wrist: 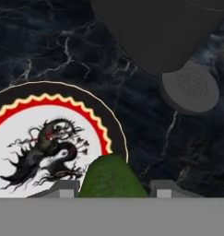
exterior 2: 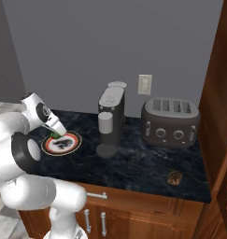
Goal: Pick the avocado and bread from the counter and place them on the plate. Then pick the jam from the cabinet and place it next to the plate. Lastly close the cabinet door.
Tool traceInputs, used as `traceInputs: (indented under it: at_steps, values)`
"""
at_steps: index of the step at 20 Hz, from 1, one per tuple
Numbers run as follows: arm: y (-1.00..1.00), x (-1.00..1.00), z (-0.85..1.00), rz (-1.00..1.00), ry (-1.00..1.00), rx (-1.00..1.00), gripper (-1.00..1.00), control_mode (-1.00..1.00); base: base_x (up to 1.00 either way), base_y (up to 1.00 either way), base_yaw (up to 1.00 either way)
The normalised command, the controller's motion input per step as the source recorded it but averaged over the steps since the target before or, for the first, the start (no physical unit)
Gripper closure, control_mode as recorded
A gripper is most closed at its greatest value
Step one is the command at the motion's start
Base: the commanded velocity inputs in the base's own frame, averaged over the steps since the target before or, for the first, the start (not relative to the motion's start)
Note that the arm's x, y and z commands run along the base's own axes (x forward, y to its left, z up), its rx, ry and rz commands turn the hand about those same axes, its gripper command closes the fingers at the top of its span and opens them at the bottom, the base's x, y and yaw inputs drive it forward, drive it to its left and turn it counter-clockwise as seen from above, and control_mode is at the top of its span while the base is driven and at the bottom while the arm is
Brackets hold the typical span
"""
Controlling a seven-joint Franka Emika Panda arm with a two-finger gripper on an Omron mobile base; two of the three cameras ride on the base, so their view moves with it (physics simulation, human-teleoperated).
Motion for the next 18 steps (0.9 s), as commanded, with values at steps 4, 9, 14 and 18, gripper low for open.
traceInputs:
  at_steps: [4, 9, 14, 18]
  values:
    - [0.0, 0.34, -0.24, 0.0, 0.01, 0.02, 1.0, -1.0, 0.0, 0.0, 0.0]
    - [0.0, 0.35, -0.25, 0.0, 0.0, 0.0, 1.0, -1.0, 0.0, 0.0, 0.0]
    - [0.0, 0.22, -0.35, 0.0, -0.02, 0.0, 1.0, -1.0, 0.0, 0.0, 0.0]
    - [0.0, 0.2, -0.3, 0.0, -0.01, 0.0, 1.0, -1.0, 0.0, 0.0, 0.0]
